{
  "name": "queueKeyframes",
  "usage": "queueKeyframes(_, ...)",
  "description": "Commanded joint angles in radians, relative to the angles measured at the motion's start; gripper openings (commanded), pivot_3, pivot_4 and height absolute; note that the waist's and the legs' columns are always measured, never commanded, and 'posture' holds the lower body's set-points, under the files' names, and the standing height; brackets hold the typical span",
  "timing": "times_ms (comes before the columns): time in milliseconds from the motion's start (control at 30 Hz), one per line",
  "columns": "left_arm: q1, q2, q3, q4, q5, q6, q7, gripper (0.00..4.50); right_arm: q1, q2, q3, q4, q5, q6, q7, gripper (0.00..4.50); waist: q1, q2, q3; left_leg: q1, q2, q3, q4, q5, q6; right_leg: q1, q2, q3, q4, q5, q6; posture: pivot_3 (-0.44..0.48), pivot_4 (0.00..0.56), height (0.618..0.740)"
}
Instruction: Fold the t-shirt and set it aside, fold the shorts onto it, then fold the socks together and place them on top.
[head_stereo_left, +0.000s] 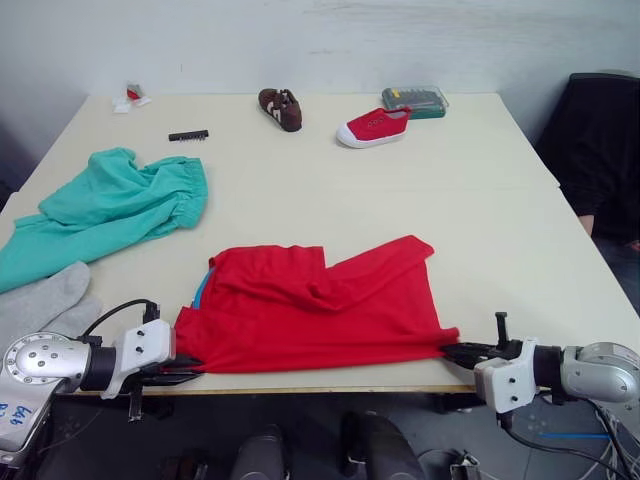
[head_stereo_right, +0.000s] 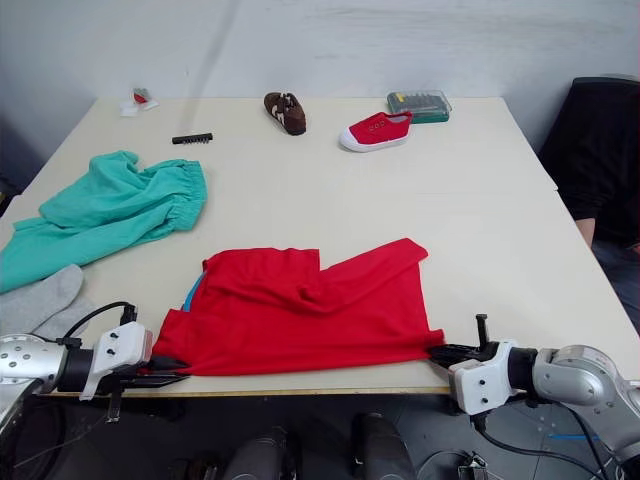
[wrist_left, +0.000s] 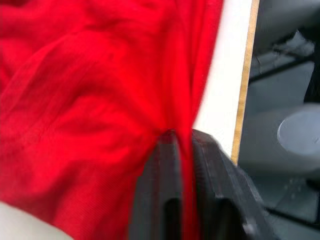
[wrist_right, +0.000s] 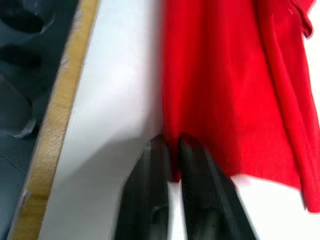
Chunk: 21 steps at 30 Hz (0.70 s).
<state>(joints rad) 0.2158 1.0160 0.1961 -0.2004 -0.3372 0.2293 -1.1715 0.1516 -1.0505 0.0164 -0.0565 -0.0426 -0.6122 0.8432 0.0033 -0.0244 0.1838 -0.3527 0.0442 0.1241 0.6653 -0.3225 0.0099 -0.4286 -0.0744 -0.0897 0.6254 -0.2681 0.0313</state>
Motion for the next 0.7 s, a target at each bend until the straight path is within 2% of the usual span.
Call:
queueKeyframes(33, 0.011, 0.039, 0.113, -0.053, -0.176, 0.192, -0.064, 1.93, 0.082, -0.027, -0.09, -0.141, 0.226, 0.184, 0.062, 1.7, 0.0, 0.0, 0.0, 0.0, 0.001, 0.0, 0.0, 0.0, 0.0, 0.0, 0.0, 0.0, 0.0, 0.0, 0.0, 0.0, 0.15, 0.74)
queueKeyframes(100, -0.026, 0.06, 0.164, -0.063, -0.294, 0.327, -0.086, 2.54, 0.127, -0.025, -0.132, -0.239, 0.377, 0.341, 0.081, 2.34, -0.001, -0.001, 0.0, -0.001, 0.003, -0.001, 0.0, -0.001, -0.002, 0.0, 0.002, -0.001, 0.001, -0.001, -0.001, 0.0, 0.15, 0.74)
queueKeyframes(200, -0.146, 0.055, 0.181, -0.052, -0.421, 0.48, -0.05, 2.54, 0.132, -0.004, -0.167, -0.356, 0.556, 0.552, 0.068, 2.34, -0.001, -0.001, 0.001, 0.0, 0.003, -0.003, 0.0, -0.001, -0.003, 0.0, 0.003, -0.001, 0.002, -0.001, -0.001, 0.0, 0.15, 0.74)
queueKeyframes(333, -0.232, 0.024, 0.097, -0.059, -0.386, 0.469, -0.033, 1.63, 0.069, 0.05, -0.13, -0.446, 0.644, 0.735, 0.021, 1.32, -0.005, 0.0, 0.001, 0.0, 0.003, -0.003, 0.0, -0.001, -0.003, 0.0, 0.003, -0.001, 0.002, -0.001, -0.001, 0.0, 0.15, 0.74)
queueKeyframes(433, -0.244, 0.001, -0.007, -0.075, -0.303, 0.408, -0.025, 0.6, 0.013, 0.102, -0.053, -0.491, 0.615, 0.807, 0.002, 0.23, -0.006, 0.0, 0.001, 0.0, 0.003, -0.002, -0.001, -0.002, -0.005, -0.001, 0.003, -0.001, 0.002, -0.001, -0.002, 0.0, 0.15, 0.74)
queueKeyframes(467, -0.247, -0.006, -0.046, -0.079, -0.267, 0.377, -0.023, 0.3, -0.002, 0.113, -0.018, -0.497, 0.577, 0.811, 0.007, 0.0, -0.005, 0.0, 0.001, -0.001, 0.003, -0.002, -0.001, -0.002, -0.005, -0.002, 0.003, -0.001, 0.002, -0.001, -0.002, 0.0, 0.15, 0.74)
queueKeyframes(500, -0.251, -0.013, -0.086, -0.08, -0.227, 0.346, -0.02, 0.02, -0.018, 0.123, 0.024, -0.495, 0.526, 0.808, 0.01, 0.0, -0.004, 0.0, 0.001, -0.001, 0.003, -0.002, -0.001, -0.002, -0.005, -0.002, 0.003, -0.001, 0.002, -0.001, -0.002, 0.0, 0.15, 0.74)
queueKeyframes(700, -0.279, -0.047, -0.235, -0.038, -0.054, 0.249, 0.028, 0.02, -0.047, 0.152, 0.164, -0.4, 0.27, 0.754, 0.0, 0.0, 0.0, 0.0, 0.001, -0.003, 0.003, -0.002, -0.001, -0.004, -0.004, -0.004, 0.003, -0.001, 0.0, -0.001, -0.002, 0.0, 0.15, 0.74)
